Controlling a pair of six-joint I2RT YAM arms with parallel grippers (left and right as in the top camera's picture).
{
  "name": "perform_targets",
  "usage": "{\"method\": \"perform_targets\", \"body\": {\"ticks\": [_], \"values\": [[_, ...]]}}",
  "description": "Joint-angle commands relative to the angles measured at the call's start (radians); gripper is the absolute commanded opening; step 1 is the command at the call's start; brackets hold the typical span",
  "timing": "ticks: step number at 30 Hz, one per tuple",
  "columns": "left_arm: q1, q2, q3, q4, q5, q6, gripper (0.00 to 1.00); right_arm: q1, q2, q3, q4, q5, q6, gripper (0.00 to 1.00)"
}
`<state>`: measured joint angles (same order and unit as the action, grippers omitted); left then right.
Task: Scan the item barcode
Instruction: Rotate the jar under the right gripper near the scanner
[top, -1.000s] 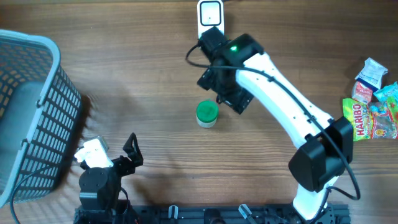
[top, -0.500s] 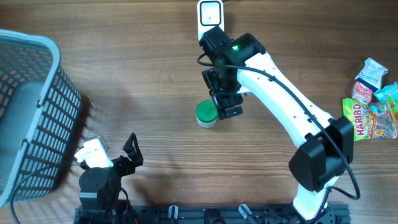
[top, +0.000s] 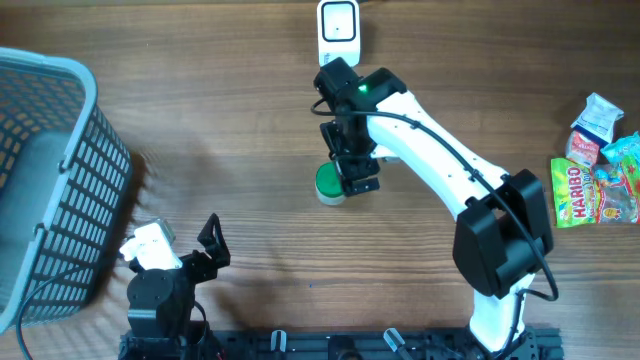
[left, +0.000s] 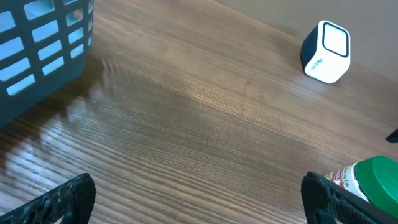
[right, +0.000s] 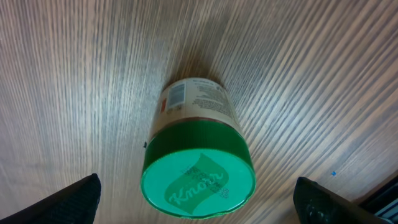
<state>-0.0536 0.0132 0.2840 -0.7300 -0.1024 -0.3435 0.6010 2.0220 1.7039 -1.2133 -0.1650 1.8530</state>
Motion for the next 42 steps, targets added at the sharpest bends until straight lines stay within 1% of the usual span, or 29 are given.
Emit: {"method": "perform_targets", "body": {"ticks": [1,7,12,14,17,18,19,23,26,27,28,31,33,34,35,36,37,39,42], "values": [[-0.002,-0.007,-0.003,0.003,0.012,-0.005,1.00,0.048,0.071,-0.010,0.032,-0.009,-0.018,1.00],[-0.002,-0.007,-0.003,0.003,0.012,-0.005,1.00,0.075,0.151,-0.010,0.069,-0.001,-0.018,1.00],[-0.002,-0.007,-0.003,0.003,0.013,-0.005,1.00,0.075,0.168,-0.010,0.059,0.125,-0.039,0.99],[-0.002,-0.007,-0.003,0.003,0.013,-0.005,1.00,0.075,0.168,-0.010,0.058,0.131,-0.087,0.89],[-0.002,-0.007,-0.003,0.003,0.012,-0.005,1.00,0.075,0.168,-0.010,0.066,0.131,-0.221,0.77],[-0.002,-0.007,-0.003,0.003,0.012,-0.005,1.00,0.075,0.168,-0.010,0.075,0.131,-0.269,0.76],[-0.002,-0.007,-0.003,0.003,0.013,-0.005,1.00,0.075,0.168,-0.010,0.086,0.131,-0.324,0.76],[-0.002,-0.007,-0.003,0.003,0.013,-0.005,1.00,0.075,0.168,-0.010,0.166,0.131,-0.698,0.76],[-0.002,-0.007,-0.003,0.003,0.013,-0.005,1.00,0.073,0.168,-0.010,0.224,0.137,-1.118,0.75],[-0.002,-0.007,-0.003,0.003,0.013,-0.005,1.00,0.073,0.168,-0.010,0.234,0.153,-1.291,0.75],[-0.002,-0.007,-0.003,0.003,0.013,-0.005,1.00,0.073,0.168,-0.010,0.234,0.169,-1.392,0.75],[-0.002,-0.007,-0.003,0.003,0.012,-0.005,1.00,0.073,0.168,-0.010,0.214,0.213,-1.790,0.76],[-0.002,-0.007,-0.003,0.003,0.013,-0.005,1.00,0.073,0.168,-0.010,0.189,0.269,-1.975,0.76],[-0.002,-0.007,-0.003,0.003,0.012,-0.005,1.00,0.073,0.168,-0.010,0.182,0.317,-2.024,0.80],[-0.002,-0.007,-0.003,0.003,0.013,-0.005,1.00,0.073,0.168,-0.010,0.181,0.391,-2.054,0.95],[-0.002,-0.007,-0.003,0.003,0.012,-0.005,1.00,0.074,0.168,-0.008,0.183,0.447,-2.063,1.00],[-0.002,-0.007,-0.003,0.003,0.012,-0.005,1.00,0.076,0.167,-0.001,0.183,0.488,-2.060,1.00],[-0.002,-0.007,-0.003,0.003,0.012,-0.005,1.00,0.076,0.163,0.031,0.157,0.488,-2.041,1.00],[-0.002,-0.007,-0.003,0.003,0.013,-0.005,1.00,0.089,0.144,0.119,0.092,0.369,-2.006,1.00]]}}
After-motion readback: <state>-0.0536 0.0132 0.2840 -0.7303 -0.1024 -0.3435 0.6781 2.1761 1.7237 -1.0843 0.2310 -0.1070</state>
